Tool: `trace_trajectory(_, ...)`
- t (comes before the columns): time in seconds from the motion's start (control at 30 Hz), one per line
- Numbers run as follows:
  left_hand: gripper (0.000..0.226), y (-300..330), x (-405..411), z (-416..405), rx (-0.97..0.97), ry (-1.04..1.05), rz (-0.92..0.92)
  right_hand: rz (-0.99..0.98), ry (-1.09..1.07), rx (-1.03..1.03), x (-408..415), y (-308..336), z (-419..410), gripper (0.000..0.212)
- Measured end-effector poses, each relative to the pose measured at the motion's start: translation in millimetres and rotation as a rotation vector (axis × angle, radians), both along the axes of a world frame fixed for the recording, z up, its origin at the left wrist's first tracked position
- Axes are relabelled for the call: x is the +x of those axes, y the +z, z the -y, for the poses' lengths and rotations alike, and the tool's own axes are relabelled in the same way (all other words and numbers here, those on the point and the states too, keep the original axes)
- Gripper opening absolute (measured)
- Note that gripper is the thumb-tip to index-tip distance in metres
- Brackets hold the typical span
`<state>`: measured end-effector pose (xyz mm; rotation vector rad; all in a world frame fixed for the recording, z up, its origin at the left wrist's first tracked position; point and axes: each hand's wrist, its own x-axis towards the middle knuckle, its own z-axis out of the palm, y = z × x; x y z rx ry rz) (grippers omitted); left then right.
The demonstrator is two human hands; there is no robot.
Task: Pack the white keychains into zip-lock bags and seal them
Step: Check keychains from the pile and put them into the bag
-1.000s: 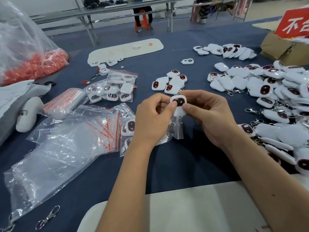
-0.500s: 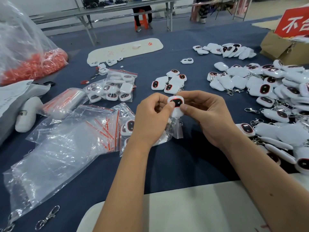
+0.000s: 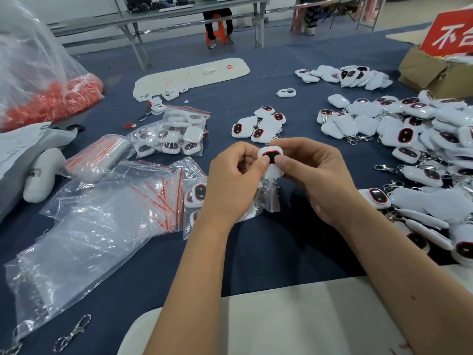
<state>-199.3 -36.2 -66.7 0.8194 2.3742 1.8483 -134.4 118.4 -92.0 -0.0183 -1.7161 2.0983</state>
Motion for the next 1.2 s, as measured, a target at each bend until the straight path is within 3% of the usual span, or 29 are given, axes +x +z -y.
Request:
trace_trajectory(0.23,0.006,0,2,0,-0.038,-0.014,-0.026,0.061,-0.088,0.118,-1,0,0,0.019)
trace_trajectory(0.63,0.007,0,1,-2,-0.006,0.032,-0.020,0.082,-0.025,0.054,-2,-2,1,0.018)
trace_trajectory(0.73,0.009,0,0,-2,0.047,0.079,-0.021,0.095,0.004,0.140,-1,-2,3,0.015)
trace_trajectory(0.93,0.008,-1,1,-4,0.034,0.084,-0.076,0.067,-0.116,0.147,-2,0,0,0.012)
trace_trajectory(1.07,0.014,-4,0,-3,-0.028,0.148,-0.139,0.129,-0.210,0.030,-3,0,-9,0.007)
trace_trajectory(1.2,0.032,-6,2,-9,-0.174,0.229,-0.235,0.196,-0.255,0.036,-4,-2,-12,0.004)
